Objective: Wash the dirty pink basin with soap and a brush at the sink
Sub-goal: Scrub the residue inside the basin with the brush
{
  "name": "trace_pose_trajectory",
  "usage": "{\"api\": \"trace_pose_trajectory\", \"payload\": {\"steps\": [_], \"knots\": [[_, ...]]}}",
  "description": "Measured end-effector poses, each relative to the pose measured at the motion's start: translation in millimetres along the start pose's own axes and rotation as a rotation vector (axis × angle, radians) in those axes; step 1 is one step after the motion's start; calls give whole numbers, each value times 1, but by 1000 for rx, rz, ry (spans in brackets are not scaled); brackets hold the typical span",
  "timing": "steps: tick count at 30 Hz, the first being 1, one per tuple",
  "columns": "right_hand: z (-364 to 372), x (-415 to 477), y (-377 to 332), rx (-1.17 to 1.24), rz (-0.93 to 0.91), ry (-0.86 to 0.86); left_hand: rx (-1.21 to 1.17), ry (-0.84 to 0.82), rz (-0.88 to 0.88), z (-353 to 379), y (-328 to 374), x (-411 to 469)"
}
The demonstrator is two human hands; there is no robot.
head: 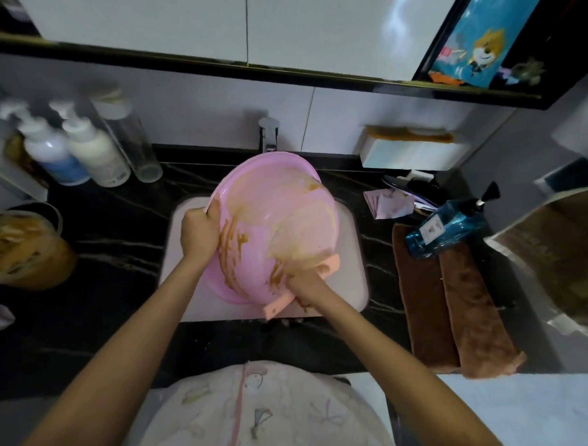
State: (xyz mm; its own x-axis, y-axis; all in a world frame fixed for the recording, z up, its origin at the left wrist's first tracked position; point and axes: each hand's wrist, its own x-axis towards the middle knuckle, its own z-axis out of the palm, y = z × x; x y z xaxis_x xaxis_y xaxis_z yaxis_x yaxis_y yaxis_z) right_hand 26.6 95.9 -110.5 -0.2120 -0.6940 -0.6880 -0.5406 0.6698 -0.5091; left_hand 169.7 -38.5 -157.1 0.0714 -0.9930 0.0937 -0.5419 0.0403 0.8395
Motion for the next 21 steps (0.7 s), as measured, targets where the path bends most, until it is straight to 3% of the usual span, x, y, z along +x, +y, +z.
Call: {"api": "trace_pose_trajectory", "payload": {"steps": [4, 6, 9, 11, 14, 17, 21], "knots": [[23, -29, -16, 44, -54, -136, -3, 1, -34, -1, -1, 3], [17, -19, -15, 14, -112, -48, -19, -12, -38, -2, 0, 4], [0, 4, -12, 87, 16, 28, -14, -20, -19, -5, 3, 4], [10, -4, -20, 155, 35, 0, -8, -34, 0, -5, 2, 6], [39, -29, -34, 226, -94, -54, 0, -65, -13, -9, 1, 10], [31, -15, -34, 141, -22, 123, -15, -121, -12, -14, 6, 10], [19, 4, -33, 4, 56, 82, -11, -147, -29, -13, 5, 11]]}}
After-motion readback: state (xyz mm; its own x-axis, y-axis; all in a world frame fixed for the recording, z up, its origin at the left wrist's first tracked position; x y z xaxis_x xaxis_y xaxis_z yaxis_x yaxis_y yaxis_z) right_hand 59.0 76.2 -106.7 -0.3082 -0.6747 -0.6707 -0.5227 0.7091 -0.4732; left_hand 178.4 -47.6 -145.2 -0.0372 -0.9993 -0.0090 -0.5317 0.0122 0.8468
